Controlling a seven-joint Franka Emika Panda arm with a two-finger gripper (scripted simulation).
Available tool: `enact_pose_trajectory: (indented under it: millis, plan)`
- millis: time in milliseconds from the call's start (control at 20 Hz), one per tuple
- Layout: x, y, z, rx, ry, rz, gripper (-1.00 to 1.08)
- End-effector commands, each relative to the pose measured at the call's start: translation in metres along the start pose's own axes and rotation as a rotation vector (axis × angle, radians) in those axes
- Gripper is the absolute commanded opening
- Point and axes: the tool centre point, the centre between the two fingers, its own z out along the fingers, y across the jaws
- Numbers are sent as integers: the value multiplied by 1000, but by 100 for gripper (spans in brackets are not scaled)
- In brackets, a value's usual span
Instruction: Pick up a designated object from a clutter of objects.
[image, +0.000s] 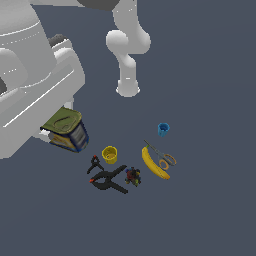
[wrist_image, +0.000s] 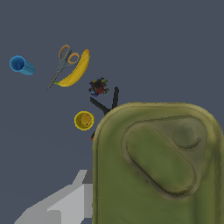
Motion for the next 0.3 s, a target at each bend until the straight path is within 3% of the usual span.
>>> enact_pose_trajectory:
  millis: [0,250]
  plan:
    - [0,2,-5,-5,1,0,-100]
    - [0,4,-7,-5,0,-1,-100]
